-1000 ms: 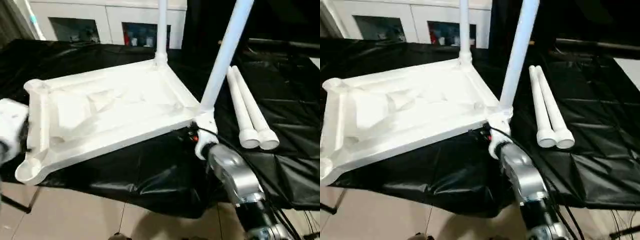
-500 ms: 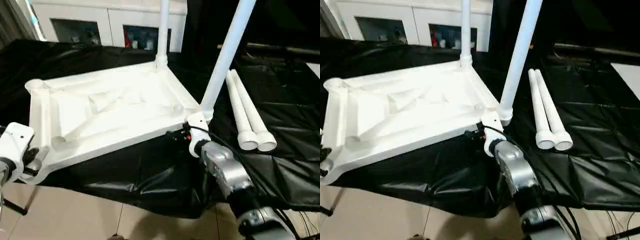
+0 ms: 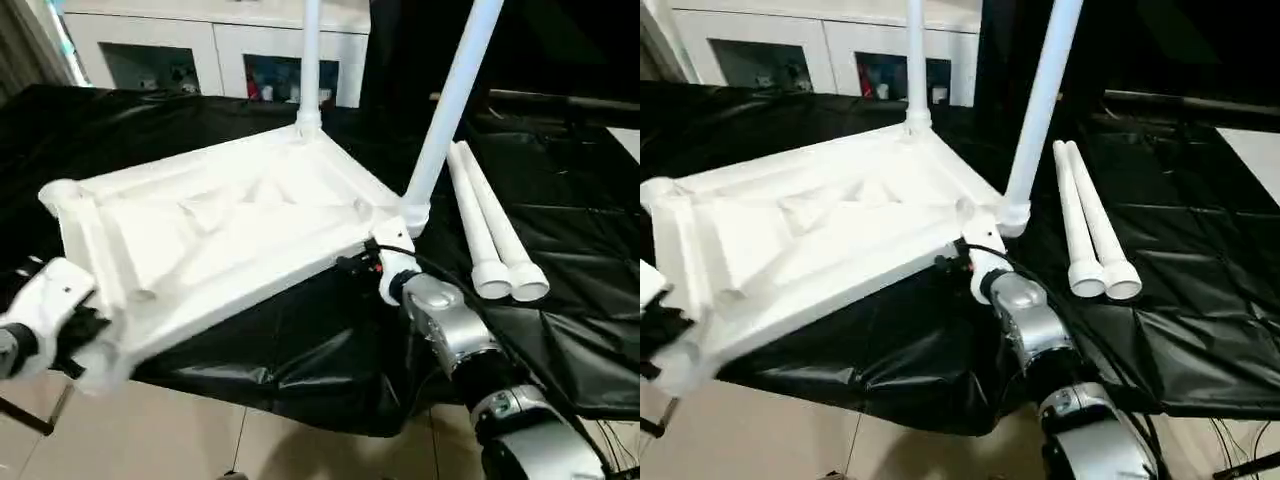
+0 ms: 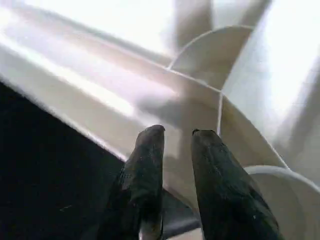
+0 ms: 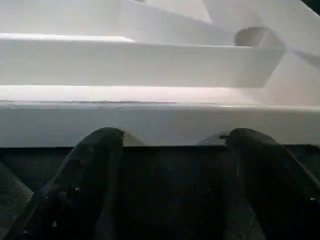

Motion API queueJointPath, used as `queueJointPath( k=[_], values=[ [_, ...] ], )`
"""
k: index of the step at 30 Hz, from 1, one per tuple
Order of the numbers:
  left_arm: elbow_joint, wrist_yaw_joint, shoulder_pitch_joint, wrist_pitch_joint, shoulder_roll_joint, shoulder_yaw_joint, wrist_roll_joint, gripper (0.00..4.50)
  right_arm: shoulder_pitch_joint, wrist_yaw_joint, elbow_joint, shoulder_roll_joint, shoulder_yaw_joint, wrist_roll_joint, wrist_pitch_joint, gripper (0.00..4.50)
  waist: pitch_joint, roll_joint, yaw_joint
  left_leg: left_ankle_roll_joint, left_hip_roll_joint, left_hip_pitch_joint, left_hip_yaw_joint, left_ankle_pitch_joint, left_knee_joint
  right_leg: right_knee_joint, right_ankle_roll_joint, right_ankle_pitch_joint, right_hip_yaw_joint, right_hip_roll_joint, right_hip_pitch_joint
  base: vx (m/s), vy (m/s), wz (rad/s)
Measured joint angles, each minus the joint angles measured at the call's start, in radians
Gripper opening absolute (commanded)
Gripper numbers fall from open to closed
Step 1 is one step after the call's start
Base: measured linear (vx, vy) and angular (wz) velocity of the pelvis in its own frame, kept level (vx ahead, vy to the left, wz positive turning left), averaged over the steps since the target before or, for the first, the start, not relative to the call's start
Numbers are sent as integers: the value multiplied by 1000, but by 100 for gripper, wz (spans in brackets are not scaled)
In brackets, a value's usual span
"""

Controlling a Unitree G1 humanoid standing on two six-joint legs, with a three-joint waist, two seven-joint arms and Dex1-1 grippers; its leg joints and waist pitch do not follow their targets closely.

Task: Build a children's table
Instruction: Rotate table base

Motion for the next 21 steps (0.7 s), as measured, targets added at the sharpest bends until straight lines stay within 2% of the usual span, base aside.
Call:
queueJointPath(
  k=[7,15,21],
  values=[
    [-60,-20,-31,30,-65,-75,-78,109,-63,25,97,20,-2,-9,-63,386,-2,-7,0,0,0,0,0,0,2,2,0,0,0,0,0,0,0,0],
    [-62,-9,-90,37,-123,-161,-80,109,-94,46,148,46,-7,-10,-96,386,-2,-14,-2,0,0,-1,0,0,2,3,0,0,-1,0,0,0,0,0],
    [-16,26,-176,32,-202,-249,-77,109,-100,82,173,51,-9,-10,-115,386,-3,-18,-2,0,0,-1,0,0,3,3,0,0,-1,0,0,0,0,0]
  ],
)
